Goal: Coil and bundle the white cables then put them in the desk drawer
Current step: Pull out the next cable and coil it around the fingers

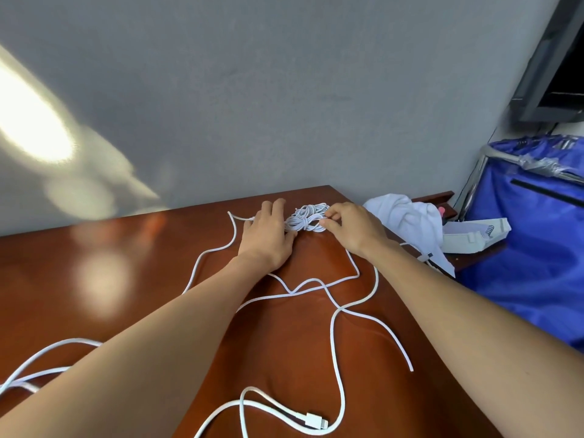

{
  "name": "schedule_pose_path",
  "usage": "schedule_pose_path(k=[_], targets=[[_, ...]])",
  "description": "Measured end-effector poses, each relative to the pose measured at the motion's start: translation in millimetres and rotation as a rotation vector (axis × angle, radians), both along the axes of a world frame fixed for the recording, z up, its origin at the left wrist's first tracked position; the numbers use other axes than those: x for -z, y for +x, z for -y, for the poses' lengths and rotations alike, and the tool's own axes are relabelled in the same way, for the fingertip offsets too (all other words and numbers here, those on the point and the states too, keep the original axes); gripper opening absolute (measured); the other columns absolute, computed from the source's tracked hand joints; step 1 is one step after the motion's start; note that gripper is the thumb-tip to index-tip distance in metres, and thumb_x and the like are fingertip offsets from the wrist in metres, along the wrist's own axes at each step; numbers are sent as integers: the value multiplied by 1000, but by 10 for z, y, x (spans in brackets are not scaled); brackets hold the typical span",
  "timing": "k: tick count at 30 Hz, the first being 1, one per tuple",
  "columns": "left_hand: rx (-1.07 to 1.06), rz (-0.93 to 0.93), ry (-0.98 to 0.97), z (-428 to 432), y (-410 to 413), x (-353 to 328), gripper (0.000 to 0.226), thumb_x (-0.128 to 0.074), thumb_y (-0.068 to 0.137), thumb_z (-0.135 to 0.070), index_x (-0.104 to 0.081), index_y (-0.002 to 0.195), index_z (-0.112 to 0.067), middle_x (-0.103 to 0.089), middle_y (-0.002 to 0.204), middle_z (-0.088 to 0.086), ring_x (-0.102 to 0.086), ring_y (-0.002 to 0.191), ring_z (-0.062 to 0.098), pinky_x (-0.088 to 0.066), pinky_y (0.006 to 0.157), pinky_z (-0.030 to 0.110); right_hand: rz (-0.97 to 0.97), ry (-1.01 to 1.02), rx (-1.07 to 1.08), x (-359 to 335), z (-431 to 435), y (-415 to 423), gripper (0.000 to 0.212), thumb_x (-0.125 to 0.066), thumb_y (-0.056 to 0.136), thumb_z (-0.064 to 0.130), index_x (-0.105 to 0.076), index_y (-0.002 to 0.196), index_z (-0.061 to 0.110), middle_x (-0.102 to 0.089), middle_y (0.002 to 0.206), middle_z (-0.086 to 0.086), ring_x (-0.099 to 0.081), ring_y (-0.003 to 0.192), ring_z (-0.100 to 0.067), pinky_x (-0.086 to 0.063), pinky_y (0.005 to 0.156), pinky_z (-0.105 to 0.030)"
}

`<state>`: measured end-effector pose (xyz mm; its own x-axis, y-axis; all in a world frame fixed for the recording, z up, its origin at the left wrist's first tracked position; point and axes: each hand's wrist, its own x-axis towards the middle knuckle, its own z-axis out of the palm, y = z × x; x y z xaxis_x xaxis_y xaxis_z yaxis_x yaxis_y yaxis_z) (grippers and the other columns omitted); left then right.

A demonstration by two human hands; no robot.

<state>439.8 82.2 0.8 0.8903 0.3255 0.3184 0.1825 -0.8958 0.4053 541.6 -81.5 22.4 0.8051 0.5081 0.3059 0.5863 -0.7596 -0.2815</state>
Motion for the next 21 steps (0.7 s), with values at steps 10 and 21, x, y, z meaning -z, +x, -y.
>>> schedule_pose_path(k=[10,21], targets=[[126,-43,75,158,-316,-167,46,-53,103,-23,-43,147,-14,-38,147,6,-49,129,31,-43,106,48,45,107,34,-134,307,-260,23,-53,104,24,-76,107,22,-76,101,-1,-68,95,-27,-54,88,-39],[246,-132,169,583,-764,-313,33,-42,108,-32,-56,136,-23,-57,141,-1,-52,131,23,-35,110,45,122,-17,-57,-221,836,-750,29,-48,102,20,-76,110,21,-74,113,0,-60,110,-26,-54,88,-40]])
